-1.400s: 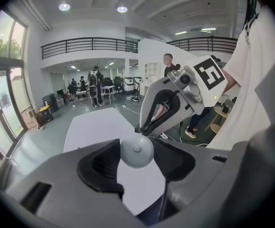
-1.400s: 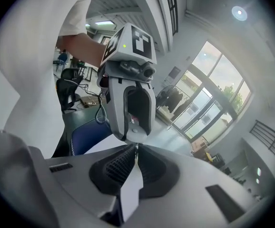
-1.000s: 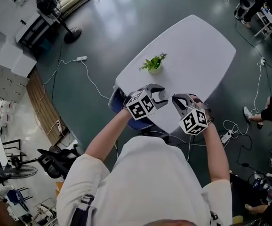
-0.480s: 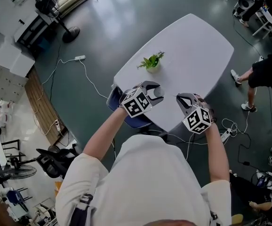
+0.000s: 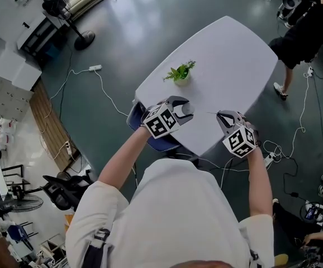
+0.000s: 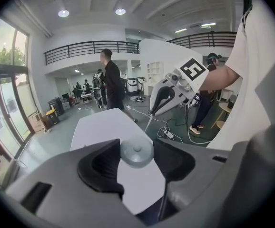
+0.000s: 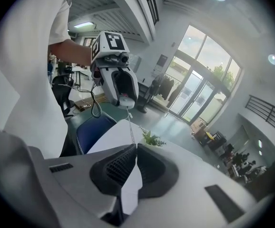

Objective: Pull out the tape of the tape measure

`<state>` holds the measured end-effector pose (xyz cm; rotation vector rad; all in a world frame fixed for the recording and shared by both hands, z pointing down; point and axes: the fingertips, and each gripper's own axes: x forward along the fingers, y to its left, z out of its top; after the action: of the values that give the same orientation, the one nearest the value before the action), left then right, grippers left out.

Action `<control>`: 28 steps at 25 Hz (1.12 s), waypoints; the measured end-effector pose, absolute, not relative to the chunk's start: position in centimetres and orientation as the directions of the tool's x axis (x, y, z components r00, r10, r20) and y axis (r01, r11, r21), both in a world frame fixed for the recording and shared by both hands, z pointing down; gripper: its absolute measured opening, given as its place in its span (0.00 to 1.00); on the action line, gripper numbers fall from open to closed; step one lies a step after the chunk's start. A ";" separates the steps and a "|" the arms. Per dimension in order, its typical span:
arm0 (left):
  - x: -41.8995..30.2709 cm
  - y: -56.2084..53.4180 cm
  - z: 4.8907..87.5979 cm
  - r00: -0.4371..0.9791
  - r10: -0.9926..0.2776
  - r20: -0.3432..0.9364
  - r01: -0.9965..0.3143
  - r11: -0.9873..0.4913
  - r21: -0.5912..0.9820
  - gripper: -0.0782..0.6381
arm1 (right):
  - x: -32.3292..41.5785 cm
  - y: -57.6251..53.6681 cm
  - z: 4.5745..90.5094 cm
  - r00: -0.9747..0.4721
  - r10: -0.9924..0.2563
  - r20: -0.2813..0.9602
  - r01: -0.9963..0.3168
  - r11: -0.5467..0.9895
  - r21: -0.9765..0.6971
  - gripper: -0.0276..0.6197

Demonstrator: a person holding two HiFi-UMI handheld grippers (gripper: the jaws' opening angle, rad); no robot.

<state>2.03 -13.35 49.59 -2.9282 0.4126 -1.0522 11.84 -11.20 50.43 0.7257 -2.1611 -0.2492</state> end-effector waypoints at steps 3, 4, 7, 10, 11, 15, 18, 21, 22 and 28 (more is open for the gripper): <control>1.0 -13.7 50.0 0.733 -0.258 0.629 -0.270 -0.960 -0.078 0.42 | 13.5 -11.2 50.9 -0.474 -0.588 0.655 -0.450 0.802 0.394 0.10; 0.7 -13.8 50.0 0.734 -0.259 0.627 -0.277 -0.958 -0.072 0.42 | 13.9 -11.2 50.9 -0.471 -0.592 0.654 -0.459 0.798 0.391 0.10; 0.2 -13.9 49.8 0.741 -0.259 0.619 -0.282 -0.957 -0.063 0.42 | 14.5 -11.3 51.0 -0.463 -0.596 0.656 -0.471 0.792 0.387 0.10; 0.0 -13.9 50.2 0.735 -0.269 0.623 -0.290 -0.954 -0.070 0.42 | 15.5 -11.3 51.9 -0.428 -0.593 0.682 -0.470 0.790 0.392 0.09; -0.3 -14.0 50.4 0.729 -0.275 0.628 -0.296 -0.952 -0.073 0.42 | 15.9 -11.3 52.2 -0.417 -0.595 0.687 -0.476 0.787 0.392 0.09; -1.4 -14.1 50.6 0.729 -0.277 0.626 -0.313 -0.948 -0.055 0.42 | 17.0 -11.3 52.5 -0.408 -0.604 0.684 -0.511 0.772 0.378 0.09; -2.2 -14.0 50.6 0.721 -0.285 0.631 -0.331 -0.943 -0.047 0.42 | 17.6 -11.1 52.3 -0.400 -0.611 0.683 -0.521 0.765 0.379 0.09; -2.1 -14.0 50.4 0.738 -0.283 0.613 -0.328 -0.944 -0.041 0.42 | 18.1 -11.1 52.3 -0.397 -0.616 0.681 -0.532 0.758 0.377 0.09; -2.1 -14.0 50.4 0.738 -0.284 0.612 -0.324 -0.945 -0.046 0.42 | 18.1 -11.1 52.3 -0.392 -0.618 0.681 -0.533 0.756 0.379 0.09; -2.6 -14.2 50.9 0.707 -0.307 0.638 -0.339 -0.938 -0.075 0.41 | 19.8 -11.5 53.1 -0.340 -0.633 0.696 -0.557 0.732 0.394 0.09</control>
<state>-2.61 -14.23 50.92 -2.9458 0.5575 -1.0873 19.80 -11.47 53.13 0.9018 -2.0259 -0.1065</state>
